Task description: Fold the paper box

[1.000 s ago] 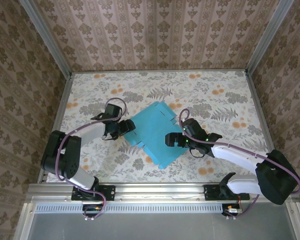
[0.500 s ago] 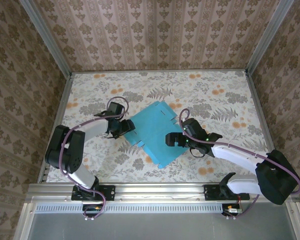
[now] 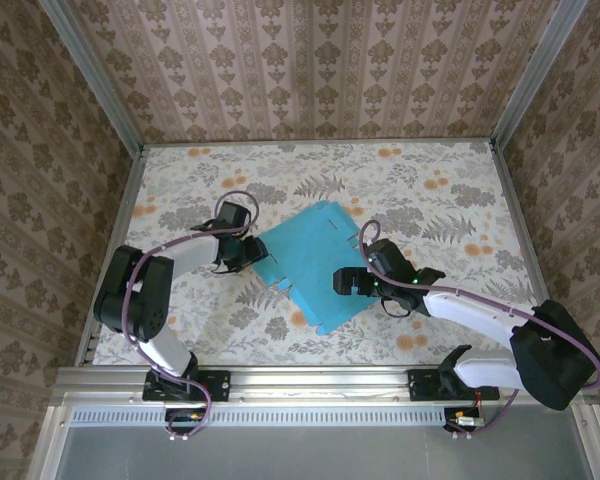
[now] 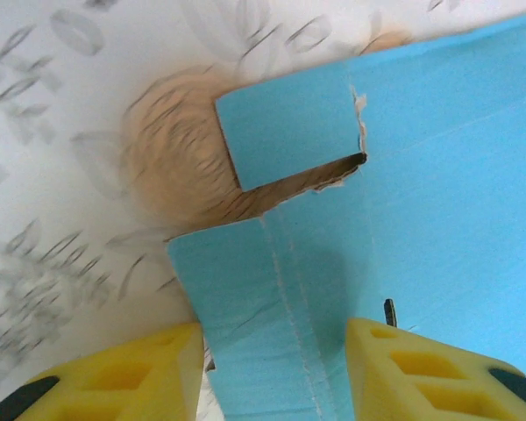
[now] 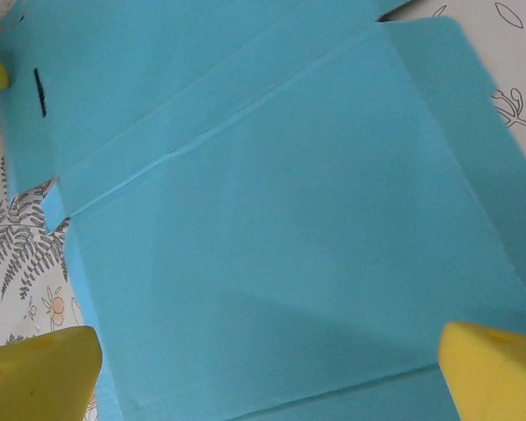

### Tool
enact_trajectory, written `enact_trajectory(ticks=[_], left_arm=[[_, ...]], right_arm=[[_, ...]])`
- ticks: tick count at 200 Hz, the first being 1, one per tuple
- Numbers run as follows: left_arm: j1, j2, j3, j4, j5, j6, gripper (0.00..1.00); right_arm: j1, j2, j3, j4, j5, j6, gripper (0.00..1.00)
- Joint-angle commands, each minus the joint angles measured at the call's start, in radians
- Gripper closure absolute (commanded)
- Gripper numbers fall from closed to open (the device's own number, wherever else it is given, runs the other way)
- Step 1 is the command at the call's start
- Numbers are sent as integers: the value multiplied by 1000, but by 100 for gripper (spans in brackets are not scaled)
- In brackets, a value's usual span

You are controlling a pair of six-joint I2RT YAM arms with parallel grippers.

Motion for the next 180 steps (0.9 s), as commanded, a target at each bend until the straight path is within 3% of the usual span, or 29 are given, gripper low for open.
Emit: enact_trajectory(ticks=[1, 59, 83, 112, 180], left_arm=[[-8, 9, 8, 112, 31, -26, 57], [-6, 4, 2, 184, 67, -42, 57], [-6, 8, 23, 105, 32, -33, 49], [-7, -24, 25, 11, -6, -28, 37], [-10, -6, 4, 56, 26, -40, 36]], right_arm=[[-7, -22, -13, 10, 16, -8, 0], [-24, -13, 2, 14, 11, 4, 0], [-117, 15, 21, 66, -146, 35, 0], [-168, 100, 105, 53, -221, -6, 0], [-179, 336, 184, 94, -244, -6, 0]])
